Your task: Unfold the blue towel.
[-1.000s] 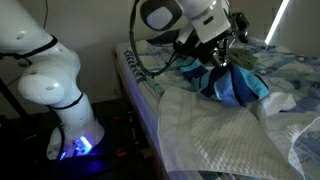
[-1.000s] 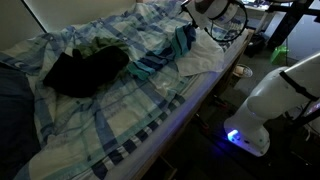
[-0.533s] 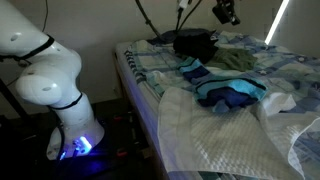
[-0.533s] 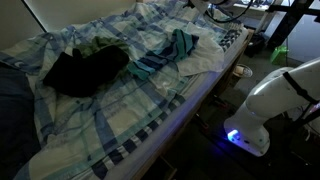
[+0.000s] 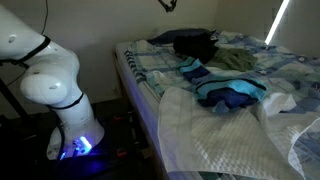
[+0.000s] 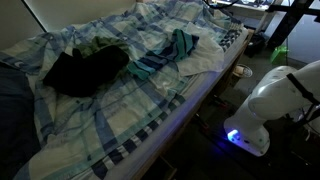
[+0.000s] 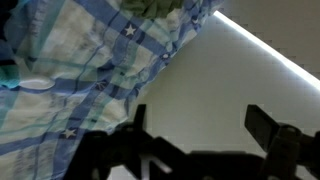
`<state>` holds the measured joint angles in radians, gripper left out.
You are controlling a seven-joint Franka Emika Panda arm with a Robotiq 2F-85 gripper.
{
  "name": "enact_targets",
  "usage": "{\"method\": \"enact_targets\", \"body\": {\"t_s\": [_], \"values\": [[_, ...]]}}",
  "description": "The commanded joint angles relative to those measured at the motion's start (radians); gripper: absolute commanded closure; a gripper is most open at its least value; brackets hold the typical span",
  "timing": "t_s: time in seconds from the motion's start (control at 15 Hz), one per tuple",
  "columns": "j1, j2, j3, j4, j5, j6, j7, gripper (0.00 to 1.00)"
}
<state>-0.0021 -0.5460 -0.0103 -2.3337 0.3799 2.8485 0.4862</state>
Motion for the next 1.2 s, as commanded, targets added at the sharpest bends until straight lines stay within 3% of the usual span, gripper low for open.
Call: {"method": "enact_targets", "body": {"t_s": [0.0, 0.2, 0.27, 0.4, 0.73, 1.13], "values": [[0.148, 0.002, -0.024, 0.028, 0.080, -0.042, -0.116, 0.00], [0.250, 0.017, -0.026, 0.037, 0.139, -0.059, -0.180, 0.00], [0.184, 0.003, 0.006, 0.011, 0.110, -0.026, -0.134, 0.00], [0.216, 0.009, 0.010, 0.008, 0.125, -0.033, -0.147, 0.00], [0.164, 0.038, 0.061, -0.034, 0.102, -0.043, -0.101, 0.00], [0.177, 0.069, 0.062, -0.084, 0.119, -0.042, -0.122, 0.00]]}}
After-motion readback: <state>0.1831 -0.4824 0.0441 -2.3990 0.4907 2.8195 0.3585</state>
